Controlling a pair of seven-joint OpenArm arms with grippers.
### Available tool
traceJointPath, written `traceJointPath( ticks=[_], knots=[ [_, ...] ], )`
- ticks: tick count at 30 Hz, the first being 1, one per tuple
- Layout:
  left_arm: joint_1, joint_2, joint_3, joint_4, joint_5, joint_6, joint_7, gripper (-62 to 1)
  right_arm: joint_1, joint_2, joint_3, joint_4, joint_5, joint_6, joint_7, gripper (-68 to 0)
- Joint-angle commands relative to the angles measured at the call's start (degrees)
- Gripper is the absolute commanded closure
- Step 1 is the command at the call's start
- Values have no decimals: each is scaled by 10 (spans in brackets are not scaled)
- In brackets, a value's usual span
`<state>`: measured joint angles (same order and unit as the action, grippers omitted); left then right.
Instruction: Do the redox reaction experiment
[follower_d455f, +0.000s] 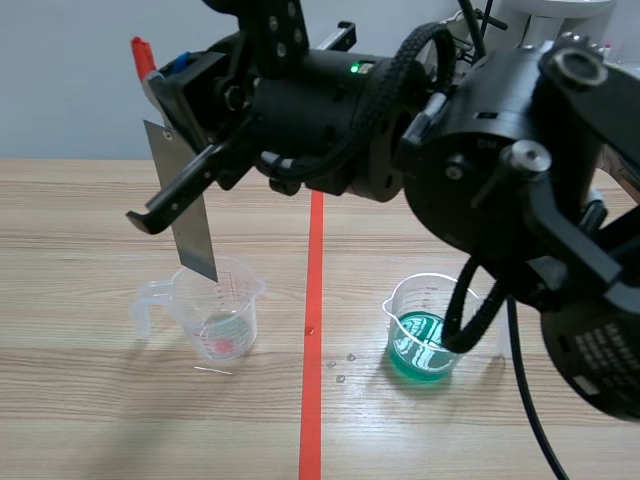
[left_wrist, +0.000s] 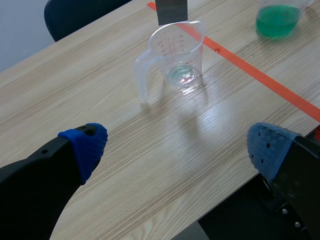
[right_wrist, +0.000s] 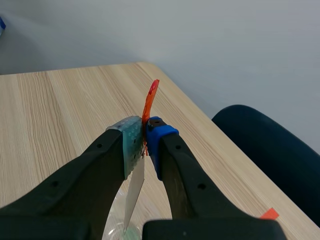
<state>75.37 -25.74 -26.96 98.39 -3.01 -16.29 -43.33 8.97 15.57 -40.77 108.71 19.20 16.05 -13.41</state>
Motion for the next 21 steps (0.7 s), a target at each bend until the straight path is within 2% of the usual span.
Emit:
traceJointPath(
  ticks=[1,10,21],
  knots=[
    [1,1,0,10,-5,2,-8,-595,4,14,13,16,13,-2,14,-18],
    [1,1,0,10,-5,2,-8,-595,-51,72,63,67,21,-2,44,-18],
    [1,1,0,10,-5,1,-9,-595,-147,162,146,133,23,-4,100,-18]
  ],
)
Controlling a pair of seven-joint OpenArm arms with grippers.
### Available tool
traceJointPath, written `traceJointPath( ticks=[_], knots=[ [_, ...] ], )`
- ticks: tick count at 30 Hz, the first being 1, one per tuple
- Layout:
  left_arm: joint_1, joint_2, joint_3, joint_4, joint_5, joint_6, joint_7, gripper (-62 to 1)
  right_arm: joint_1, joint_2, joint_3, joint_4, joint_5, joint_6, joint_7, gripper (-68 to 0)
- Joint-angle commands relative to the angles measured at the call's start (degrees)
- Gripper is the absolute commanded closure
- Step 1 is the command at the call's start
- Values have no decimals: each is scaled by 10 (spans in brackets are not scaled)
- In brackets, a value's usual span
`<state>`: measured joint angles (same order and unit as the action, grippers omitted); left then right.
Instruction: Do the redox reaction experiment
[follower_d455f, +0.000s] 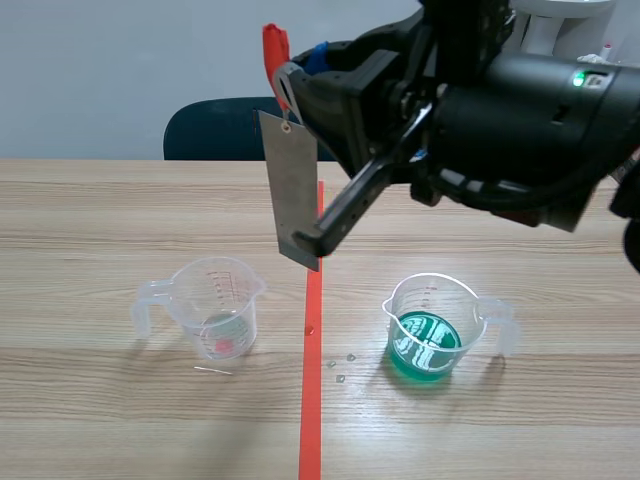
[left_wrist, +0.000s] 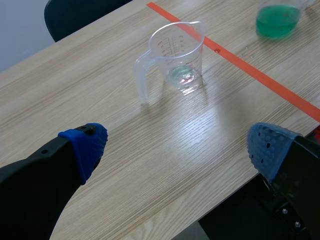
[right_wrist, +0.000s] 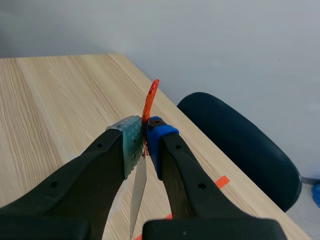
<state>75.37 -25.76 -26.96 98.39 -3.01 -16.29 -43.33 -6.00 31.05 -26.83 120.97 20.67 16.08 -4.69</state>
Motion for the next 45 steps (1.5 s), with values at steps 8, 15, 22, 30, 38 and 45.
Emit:
traceJointPath(
  ticks=[8,15,22,30,38,45],
  knots=[
    [1,1,0,10,-5,1,-9,-595,-65,95,72,15,54,-33,87,-18],
    [1,1,0,10,-6,1,-9,-595,-135,174,139,15,113,-55,151,-18],
    [1,1,0,10,-6,1,-8,-595,-215,228,211,15,144,-76,197,-18],
    [1,2,0,10,-6,1,-8,-595,-287,237,267,12,145,-101,226,-18],
    [1,2,0,10,-5,1,-8,-595,-304,237,276,-18,145,-103,247,-18],
    [1,1,1,10,-6,1,-8,-595,-304,237,276,-46,145,-103,274,-18]
  ],
)
